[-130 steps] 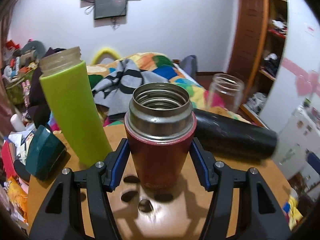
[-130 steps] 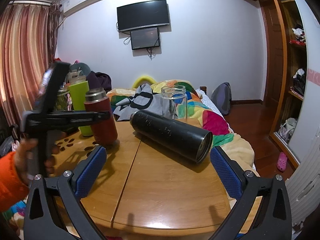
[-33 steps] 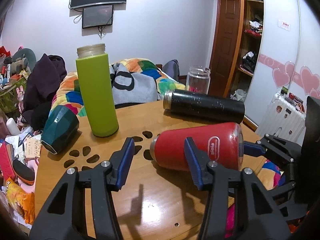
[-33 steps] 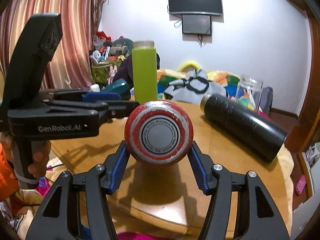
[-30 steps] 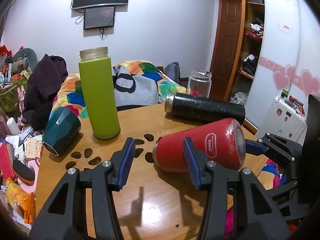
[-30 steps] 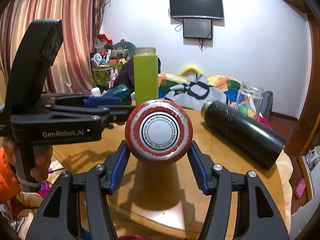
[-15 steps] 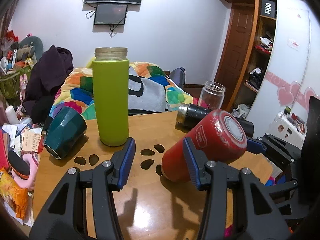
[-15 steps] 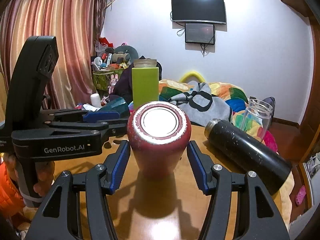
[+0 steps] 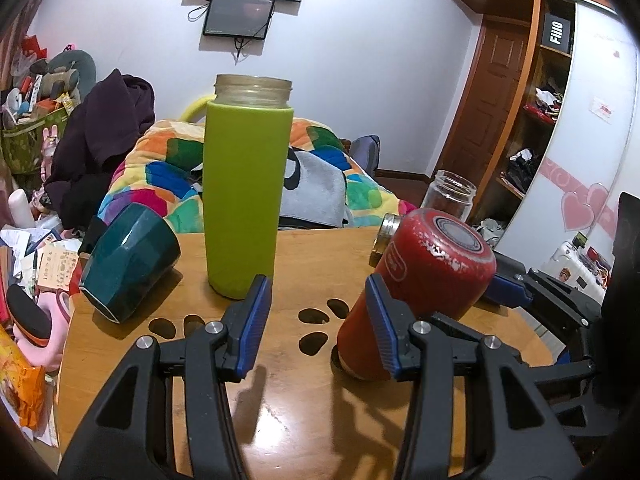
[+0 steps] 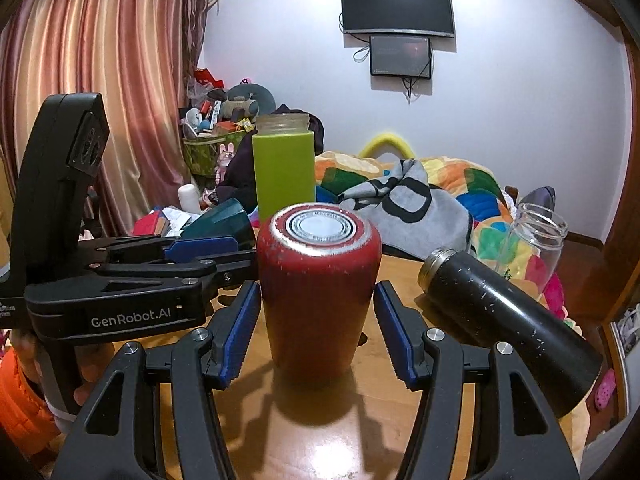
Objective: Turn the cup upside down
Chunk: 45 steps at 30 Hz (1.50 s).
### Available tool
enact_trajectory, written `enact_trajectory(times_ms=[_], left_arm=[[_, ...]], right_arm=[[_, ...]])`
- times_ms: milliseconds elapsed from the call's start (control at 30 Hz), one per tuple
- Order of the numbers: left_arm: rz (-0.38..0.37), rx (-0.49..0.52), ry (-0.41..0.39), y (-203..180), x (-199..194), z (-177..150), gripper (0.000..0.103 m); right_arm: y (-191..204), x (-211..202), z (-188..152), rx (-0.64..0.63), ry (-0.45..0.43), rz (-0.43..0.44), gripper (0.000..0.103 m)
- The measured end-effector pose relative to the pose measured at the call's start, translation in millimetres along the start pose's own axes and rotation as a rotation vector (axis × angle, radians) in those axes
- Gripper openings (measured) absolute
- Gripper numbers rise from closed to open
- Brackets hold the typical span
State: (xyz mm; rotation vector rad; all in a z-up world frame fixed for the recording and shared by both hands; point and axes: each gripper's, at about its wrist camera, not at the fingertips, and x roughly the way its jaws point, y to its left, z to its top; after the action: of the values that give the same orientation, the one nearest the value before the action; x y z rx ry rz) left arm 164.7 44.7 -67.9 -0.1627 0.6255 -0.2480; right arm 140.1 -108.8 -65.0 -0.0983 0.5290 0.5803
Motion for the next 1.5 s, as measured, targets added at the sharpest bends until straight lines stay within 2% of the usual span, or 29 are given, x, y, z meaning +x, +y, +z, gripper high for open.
enact_trajectory(times_ms=[567, 767, 1000, 1033, 1100, 1200, 1300, 1500], left_arm=[[0.016, -0.018, 0.013, 6, 2, -4, 0.048], [0.038, -0.018, -0.055, 2, -23, -3, 0.053], [0.06, 0.007, -0.164, -13, -56, 6, 0.068], [0.062, 0.013, -0.178, -16, -60, 8, 0.069], [0.079, 0.029, -0.209, -22, -70, 8, 0.084], [0.11, 0.051, -0.264, -31, -84, 10, 0.099], [0.126, 0.072, -0.301, -40, -96, 11, 0.102], [0.128, 0.059, -0.338, -48, -110, 13, 0.103]], right_arm=[[2, 5, 3, 0.012, 0.017, 0.014, 0.055], [-1, -8, 6, 0.011, -0.008, 0.01, 0.055], [-8, -35, 15, 0.028, -0.069, -0.001, 0.057], [-10, -39, 16, 0.031, -0.074, -0.007, 0.059], [-13, -46, 19, 0.042, -0.09, -0.023, 0.063], [-19, -58, 23, 0.06, -0.115, -0.048, 0.07], [-22, -71, 26, 0.067, -0.144, -0.084, 0.077], [-24, -98, 29, 0.08, -0.209, -0.102, 0.094]])
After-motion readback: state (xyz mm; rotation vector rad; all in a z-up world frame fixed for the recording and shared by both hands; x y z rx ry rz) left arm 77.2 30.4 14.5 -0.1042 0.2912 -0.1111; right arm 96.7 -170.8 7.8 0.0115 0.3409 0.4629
